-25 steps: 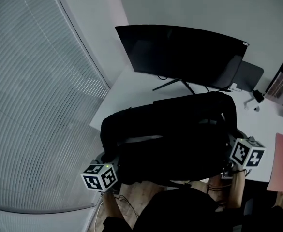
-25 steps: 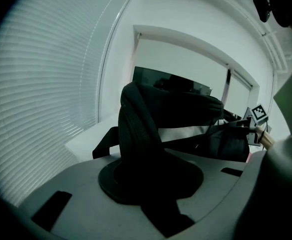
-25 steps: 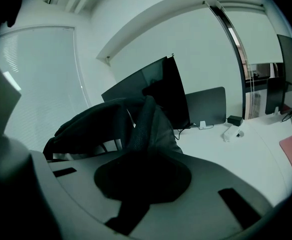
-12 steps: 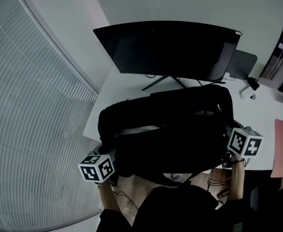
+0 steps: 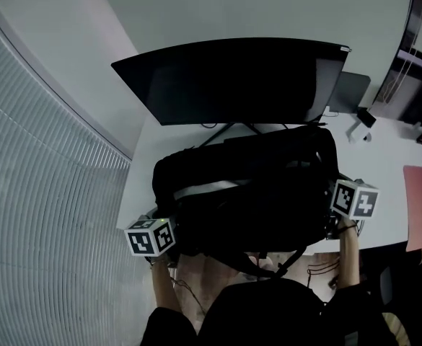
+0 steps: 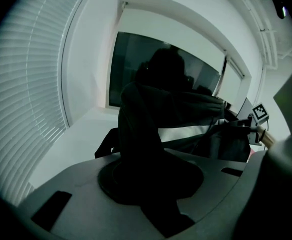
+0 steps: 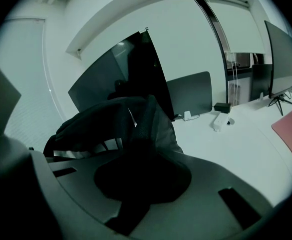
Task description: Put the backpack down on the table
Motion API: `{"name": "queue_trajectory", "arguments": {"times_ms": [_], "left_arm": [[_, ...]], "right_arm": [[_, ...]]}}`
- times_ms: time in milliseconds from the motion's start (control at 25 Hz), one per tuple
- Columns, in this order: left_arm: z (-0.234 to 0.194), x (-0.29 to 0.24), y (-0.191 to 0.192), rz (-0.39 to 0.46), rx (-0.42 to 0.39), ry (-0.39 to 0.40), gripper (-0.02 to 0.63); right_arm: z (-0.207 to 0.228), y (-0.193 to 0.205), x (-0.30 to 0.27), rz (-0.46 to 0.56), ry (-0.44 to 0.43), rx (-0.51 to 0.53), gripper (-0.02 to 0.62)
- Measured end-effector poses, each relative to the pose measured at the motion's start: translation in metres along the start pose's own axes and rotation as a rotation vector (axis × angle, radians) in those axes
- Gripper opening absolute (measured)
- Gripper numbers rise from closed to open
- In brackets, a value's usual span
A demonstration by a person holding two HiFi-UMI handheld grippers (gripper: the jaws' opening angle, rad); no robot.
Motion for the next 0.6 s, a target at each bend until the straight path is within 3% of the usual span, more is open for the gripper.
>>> {"name": "queue_trajectory", "arguments": {"times_ms": [600], "left_arm": [[-0.029, -0.067, 0.012, -0.114, 0.037, 0.06, 0.114]], "right_arm": [[0.004, -0.003, -0.042, -0.086, 0.1, 0.013, 0.038]]}}
Point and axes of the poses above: the fingertips, and each gripper's own axes: x backward along the fingers, z to its right, y out of its underside, the point moved 5 cm from there along x, backward along the fingers, and after that the axes turned 11 degrees about -x, right-handed, at the moved point
